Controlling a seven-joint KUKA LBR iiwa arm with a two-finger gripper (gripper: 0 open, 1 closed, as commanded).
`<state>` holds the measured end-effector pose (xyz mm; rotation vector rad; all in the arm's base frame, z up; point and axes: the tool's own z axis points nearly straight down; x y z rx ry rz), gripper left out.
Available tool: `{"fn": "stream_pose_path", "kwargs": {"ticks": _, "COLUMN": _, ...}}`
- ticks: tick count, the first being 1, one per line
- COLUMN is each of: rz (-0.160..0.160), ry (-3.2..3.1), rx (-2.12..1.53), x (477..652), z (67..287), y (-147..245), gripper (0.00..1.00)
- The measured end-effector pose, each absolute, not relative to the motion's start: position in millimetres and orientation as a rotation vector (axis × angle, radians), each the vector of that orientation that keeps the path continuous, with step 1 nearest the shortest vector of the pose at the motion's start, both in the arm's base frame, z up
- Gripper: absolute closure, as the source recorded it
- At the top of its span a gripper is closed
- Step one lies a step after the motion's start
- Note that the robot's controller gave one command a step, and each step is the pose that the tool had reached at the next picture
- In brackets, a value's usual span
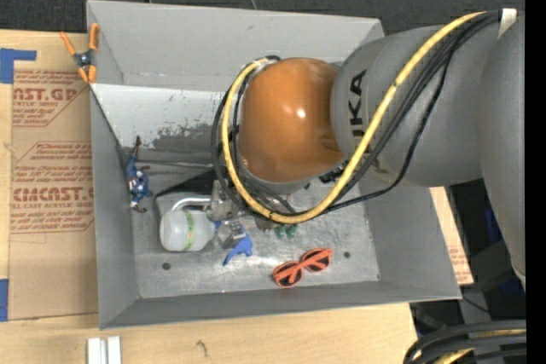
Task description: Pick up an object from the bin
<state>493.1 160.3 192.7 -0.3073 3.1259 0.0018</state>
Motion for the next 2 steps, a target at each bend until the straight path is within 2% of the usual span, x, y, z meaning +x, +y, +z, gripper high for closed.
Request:
{"fn": "stream_pose_path", "kwargs": {"ticks": 1, "rz": -0.001, "ry": 3.127, "rx": -0.336, "x": 494.3, "z": 228.5, "y": 165.7, "gripper": 1.00}}
{"fn": "stream_pose_path", "kwargs": {"ticks": 2, "rz": 0.000, "ry": 3.130, "rx": -0.309, "x": 492.4, "z": 285.8, "y": 148.2, "gripper": 1.00}}
